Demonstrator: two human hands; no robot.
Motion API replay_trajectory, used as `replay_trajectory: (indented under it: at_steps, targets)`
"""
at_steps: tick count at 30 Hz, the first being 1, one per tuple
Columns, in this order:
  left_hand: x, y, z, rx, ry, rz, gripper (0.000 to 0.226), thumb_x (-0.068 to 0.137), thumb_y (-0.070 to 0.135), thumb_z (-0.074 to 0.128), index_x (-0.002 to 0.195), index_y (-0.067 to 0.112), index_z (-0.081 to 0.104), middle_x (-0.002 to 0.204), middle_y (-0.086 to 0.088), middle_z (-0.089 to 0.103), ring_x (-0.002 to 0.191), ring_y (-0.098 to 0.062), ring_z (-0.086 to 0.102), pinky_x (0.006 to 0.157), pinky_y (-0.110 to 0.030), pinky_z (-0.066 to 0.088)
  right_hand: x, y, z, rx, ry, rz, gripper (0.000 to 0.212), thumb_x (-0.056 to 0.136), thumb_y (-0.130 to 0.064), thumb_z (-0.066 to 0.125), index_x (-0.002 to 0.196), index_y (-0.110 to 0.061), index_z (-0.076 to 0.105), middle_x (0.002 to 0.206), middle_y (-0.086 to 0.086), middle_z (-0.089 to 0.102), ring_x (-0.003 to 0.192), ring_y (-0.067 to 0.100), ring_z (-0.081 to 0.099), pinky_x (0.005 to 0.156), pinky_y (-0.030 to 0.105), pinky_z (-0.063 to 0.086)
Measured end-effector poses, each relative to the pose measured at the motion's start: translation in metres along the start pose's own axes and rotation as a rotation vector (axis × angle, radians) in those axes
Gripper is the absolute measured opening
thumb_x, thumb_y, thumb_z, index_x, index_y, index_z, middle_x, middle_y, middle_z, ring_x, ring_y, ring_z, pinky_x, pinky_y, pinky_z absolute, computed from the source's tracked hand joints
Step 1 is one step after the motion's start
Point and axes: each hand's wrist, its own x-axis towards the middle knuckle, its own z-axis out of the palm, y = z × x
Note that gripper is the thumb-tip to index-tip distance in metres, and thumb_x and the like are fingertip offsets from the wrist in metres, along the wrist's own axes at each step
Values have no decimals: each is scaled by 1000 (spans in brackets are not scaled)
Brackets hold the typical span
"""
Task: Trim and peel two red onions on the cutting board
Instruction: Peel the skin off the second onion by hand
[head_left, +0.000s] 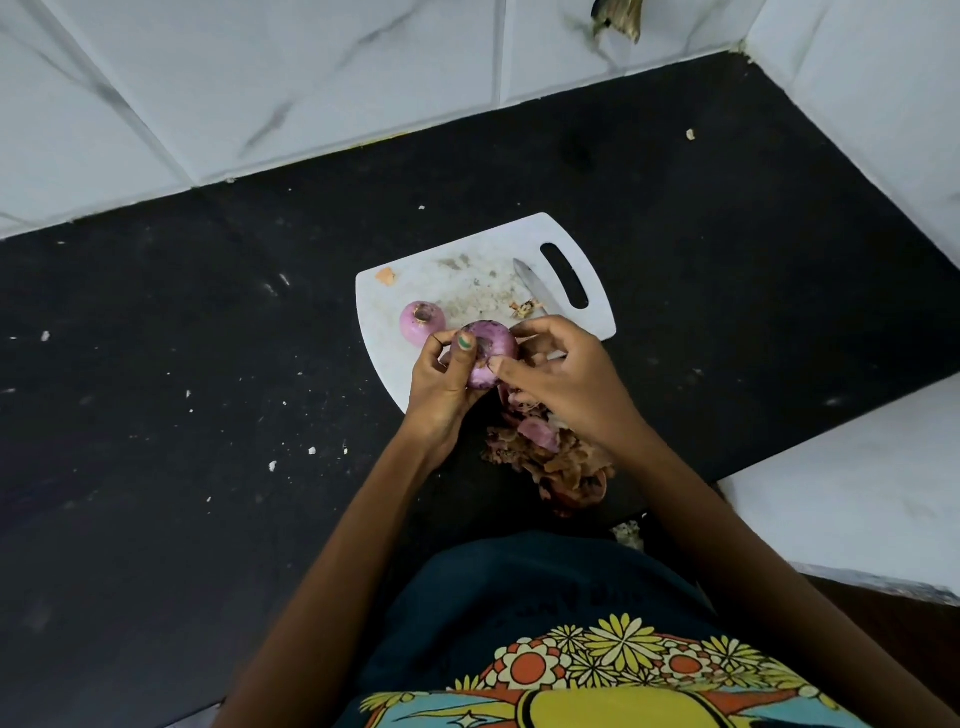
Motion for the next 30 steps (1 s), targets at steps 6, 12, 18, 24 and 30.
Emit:
replay_trajectory:
  at_steps: [6,12,18,24,30]
  targets:
    - [-3,1,6,4,9,21,85,38,71,83,93,14,52,72,5,69,65,-9,68,61,-23,55,0,-1,9,34,125,20,37,71,-15,76,106,-11,65,88,-4,70,78,12,70,78,37,59]
    - [0,-2,6,1,105,-8,87,33,75,81,93,17,56,97,-6,60,80,-13,66,67,-26,57,-1,11,4,249,218,157,22,82,10,59,92,-9,66,84,10,69,70,19,70,67,29,60]
    - [-4,-4,6,17,108,16,81,52,58,86,108,8,56,107,-16,66,96,-27,67,82,-34,57,-7,7,4,258,137,146,28,82,-25,74,95,-2,66,89,15,71,75,25,70,69,35,61]
    - [-5,1,5,10,120,-22,62,60,50,79,102,11,58,103,-15,66,86,-17,70,75,-29,58,-3,6,1,320,105,169,3,83,-6,71,84,-5,69,81,13,70,69,16,68,68,30,61]
    - [-6,15,2,-193,29,-150,89,50,64,69,118,8,57,99,-3,74,89,-11,71,68,-20,55,0,29,-17,-214,232,71,5,82,-17,72,82,-12,70,71,-6,68,64,3,63,60,16,49]
